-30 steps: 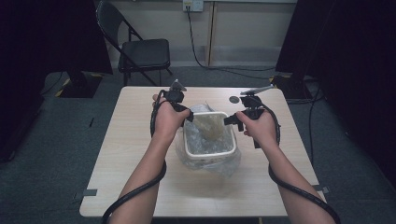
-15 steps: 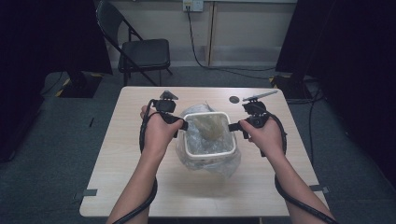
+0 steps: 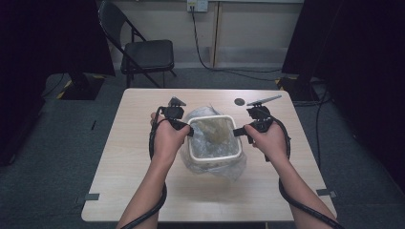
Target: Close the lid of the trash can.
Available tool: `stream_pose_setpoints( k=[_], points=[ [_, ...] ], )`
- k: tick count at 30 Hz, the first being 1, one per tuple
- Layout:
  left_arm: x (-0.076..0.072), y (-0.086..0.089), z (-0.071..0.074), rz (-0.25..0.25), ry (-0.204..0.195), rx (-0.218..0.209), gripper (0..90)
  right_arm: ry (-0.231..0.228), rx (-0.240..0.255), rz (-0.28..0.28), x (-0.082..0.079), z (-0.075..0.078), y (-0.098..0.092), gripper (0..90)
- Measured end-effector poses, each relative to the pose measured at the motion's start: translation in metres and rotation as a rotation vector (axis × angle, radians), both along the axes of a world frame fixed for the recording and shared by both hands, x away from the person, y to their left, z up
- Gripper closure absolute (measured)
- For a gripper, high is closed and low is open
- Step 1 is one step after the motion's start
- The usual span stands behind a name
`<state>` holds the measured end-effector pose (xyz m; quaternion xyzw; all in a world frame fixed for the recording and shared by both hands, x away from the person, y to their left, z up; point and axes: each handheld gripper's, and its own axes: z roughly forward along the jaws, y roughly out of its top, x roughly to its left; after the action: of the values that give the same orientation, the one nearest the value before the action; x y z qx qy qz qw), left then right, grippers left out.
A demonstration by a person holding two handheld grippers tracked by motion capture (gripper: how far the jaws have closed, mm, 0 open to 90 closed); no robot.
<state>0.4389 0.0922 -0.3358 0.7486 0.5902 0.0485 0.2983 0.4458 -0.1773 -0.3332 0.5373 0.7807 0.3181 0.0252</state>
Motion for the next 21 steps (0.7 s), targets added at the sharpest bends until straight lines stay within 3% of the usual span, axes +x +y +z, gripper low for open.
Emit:
stream_pose_setpoints(
  k=[18,21],
  points=[
    [0.009,-0.001,0.014,0.03,0.02,-0.007,70.7,-0.026,-0.058,-0.009,0.011,0.005,0.007,76.6],
    [0.013,-0.001,0.01,0.031,0.038,-0.013,70.6,-0.021,-0.06,-0.01,0.016,0.005,0.007,76.9]
  ],
)
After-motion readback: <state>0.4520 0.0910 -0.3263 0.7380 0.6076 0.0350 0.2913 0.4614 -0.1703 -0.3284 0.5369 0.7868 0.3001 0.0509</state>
